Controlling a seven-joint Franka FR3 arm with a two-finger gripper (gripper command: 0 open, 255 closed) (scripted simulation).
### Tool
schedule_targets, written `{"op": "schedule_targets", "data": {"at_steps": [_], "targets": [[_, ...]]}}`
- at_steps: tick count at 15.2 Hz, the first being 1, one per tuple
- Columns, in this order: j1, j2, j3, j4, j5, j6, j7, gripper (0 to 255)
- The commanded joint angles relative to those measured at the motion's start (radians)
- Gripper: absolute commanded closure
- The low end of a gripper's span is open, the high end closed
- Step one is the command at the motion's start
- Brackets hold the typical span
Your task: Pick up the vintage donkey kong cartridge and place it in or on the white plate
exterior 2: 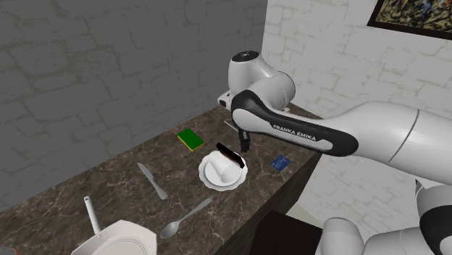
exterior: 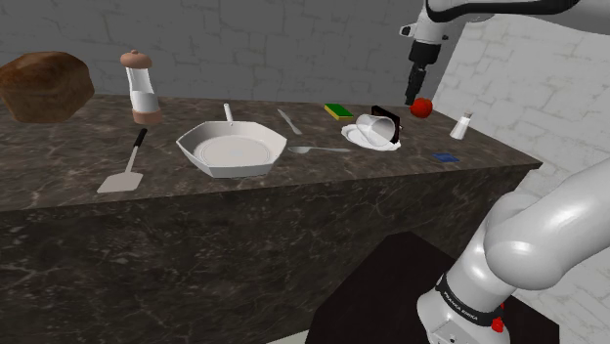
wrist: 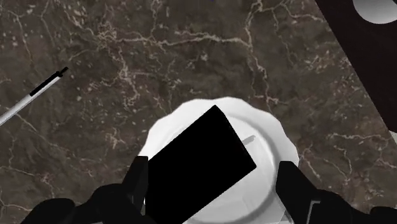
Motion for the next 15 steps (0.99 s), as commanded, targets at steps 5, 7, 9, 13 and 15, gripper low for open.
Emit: {"op": "schedule_targets", "data": {"at_steps": [5, 7, 9, 13, 15], "targets": [[-0.067, 0.013, 0.255, -0.127, -0.179, -0.009, 0.624, 0], [-0.071, 0.009, 0.247, -0.154, -0.185, 0.016, 0.626, 0], [-0.074, 0.007, 0.240, -0.180, -0.190, 0.042, 0.628, 0], [-0.079, 0.004, 0.230, -0.214, -0.198, 0.075, 0.630, 0], [-0.079, 0.004, 0.230, -0.213, -0.198, 0.075, 0.630, 0]]}}
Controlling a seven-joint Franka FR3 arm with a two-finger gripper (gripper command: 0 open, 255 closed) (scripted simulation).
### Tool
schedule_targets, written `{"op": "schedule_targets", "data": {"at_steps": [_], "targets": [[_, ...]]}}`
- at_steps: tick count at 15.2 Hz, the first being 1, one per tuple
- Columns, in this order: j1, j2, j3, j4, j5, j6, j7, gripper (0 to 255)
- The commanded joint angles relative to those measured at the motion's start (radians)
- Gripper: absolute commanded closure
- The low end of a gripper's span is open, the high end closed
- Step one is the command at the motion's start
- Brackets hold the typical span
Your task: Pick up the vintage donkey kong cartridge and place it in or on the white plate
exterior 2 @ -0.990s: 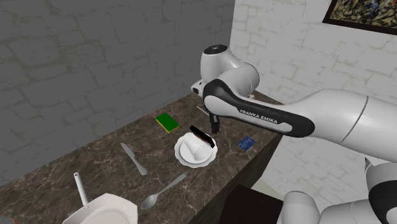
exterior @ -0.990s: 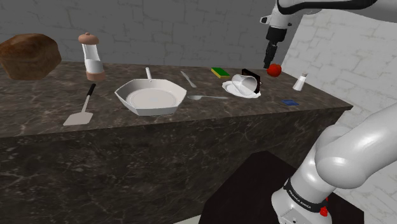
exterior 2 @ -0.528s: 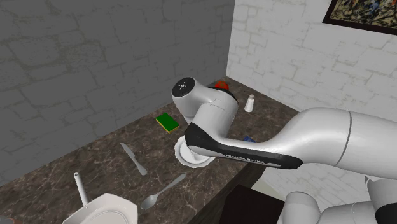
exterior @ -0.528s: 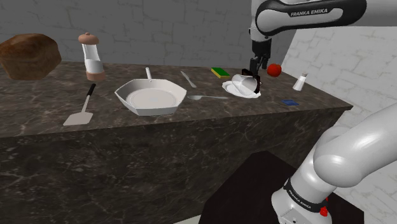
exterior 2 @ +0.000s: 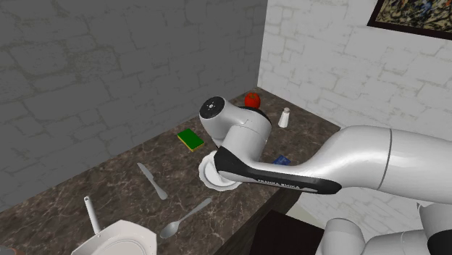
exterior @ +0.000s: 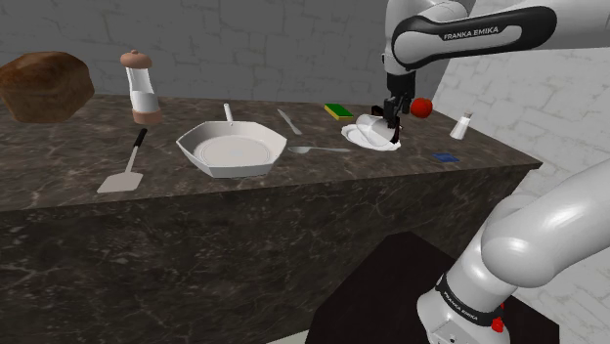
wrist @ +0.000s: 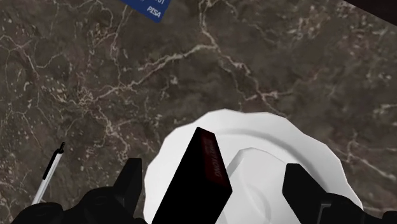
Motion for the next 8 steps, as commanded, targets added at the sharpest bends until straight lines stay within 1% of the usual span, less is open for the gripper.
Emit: {"op": "schedule_targets", "data": {"at_steps": [1, 4, 5, 8], "targets": [[0.000, 0.000, -0.001, -0.001, 0.000, 0.001, 0.000, 0], [0.000, 0.000, 0.000, -0.001, 0.000, 0.001, 0.000, 0], [0.000, 0.000, 0.000, -0.001, 0.000, 0.001, 0.000, 255], [0.000, 0.000, 0.000, -0.001, 0.000, 0.001, 0.000, 255]]}}
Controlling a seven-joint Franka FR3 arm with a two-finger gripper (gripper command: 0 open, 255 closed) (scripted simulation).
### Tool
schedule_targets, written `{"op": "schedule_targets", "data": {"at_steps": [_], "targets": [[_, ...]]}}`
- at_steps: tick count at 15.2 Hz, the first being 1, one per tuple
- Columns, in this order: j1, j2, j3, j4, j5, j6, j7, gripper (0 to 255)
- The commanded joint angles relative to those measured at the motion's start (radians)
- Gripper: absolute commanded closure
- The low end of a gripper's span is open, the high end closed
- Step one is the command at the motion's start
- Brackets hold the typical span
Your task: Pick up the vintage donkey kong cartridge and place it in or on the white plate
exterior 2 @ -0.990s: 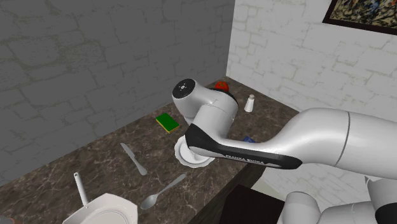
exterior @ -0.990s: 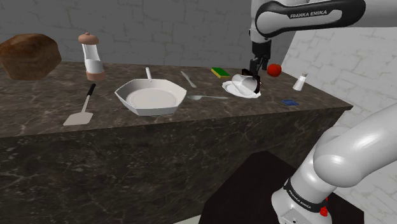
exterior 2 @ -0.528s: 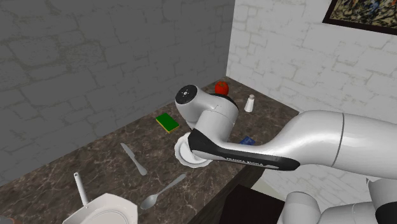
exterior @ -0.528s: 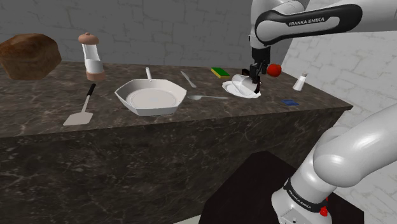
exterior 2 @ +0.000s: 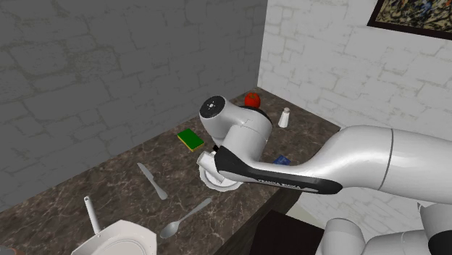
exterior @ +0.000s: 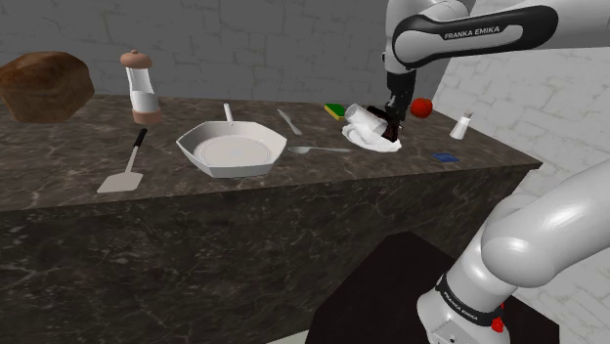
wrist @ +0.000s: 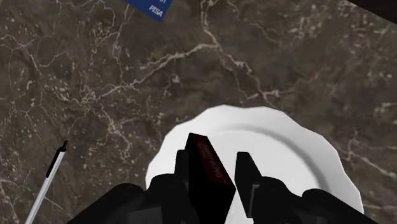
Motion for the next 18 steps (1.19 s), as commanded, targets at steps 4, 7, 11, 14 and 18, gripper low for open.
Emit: {"op": "schedule_targets", "data": {"at_steps": [4, 7, 11, 14, 18], "targets": [[0.000, 0.004, 0.000, -0.001, 0.003, -0.002, 0.000, 255], [0.000, 0.002, 0.000, 0.009, 0.004, -0.012, -0.005, 255], [0.001, 0.003, 0.006, 0.062, 0.009, -0.061, -0.023, 255], [0.002, 0.005, 0.010, 0.103, 0.013, -0.098, -0.036, 255], [0.003, 0.012, 0.016, 0.161, 0.017, -0.146, -0.054, 255]]}}
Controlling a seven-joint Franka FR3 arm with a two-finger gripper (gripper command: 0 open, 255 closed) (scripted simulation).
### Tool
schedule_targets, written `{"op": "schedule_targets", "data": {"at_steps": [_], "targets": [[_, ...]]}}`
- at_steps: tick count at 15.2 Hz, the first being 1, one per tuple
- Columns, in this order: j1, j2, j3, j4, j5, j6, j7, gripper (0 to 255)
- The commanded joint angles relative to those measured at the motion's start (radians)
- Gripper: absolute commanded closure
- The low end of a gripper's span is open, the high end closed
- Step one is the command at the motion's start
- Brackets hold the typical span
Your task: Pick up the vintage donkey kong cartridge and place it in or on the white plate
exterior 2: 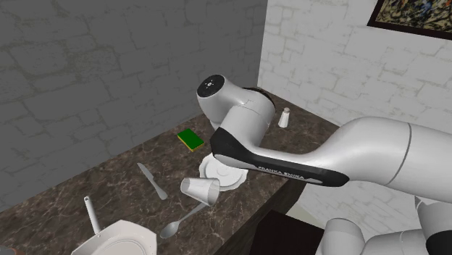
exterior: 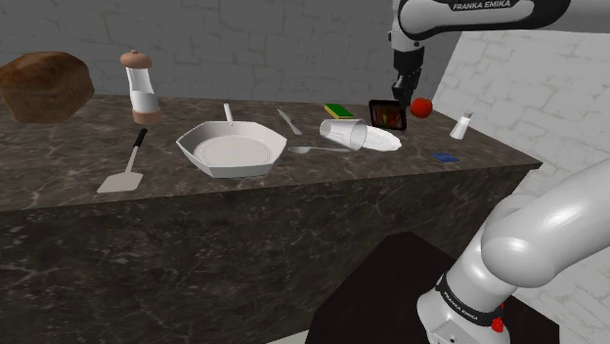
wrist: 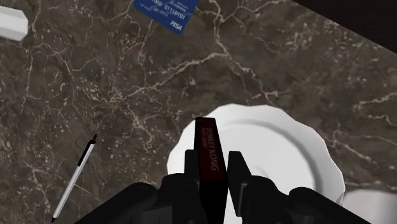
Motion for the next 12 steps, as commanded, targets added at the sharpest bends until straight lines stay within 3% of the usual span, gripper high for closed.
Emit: {"op": "schedule_targets", "data": {"at_steps": [1, 8, 12], "targets": [[0.001, 0.002, 0.004, 0.029, 0.002, -0.026, -0.008, 255], [0.033, 0.059, 0.076, 0.209, 0.040, -0.177, 0.028, 255], [0.033, 0.044, 0.072, 0.141, 0.039, -0.128, 0.046, 255]]}}
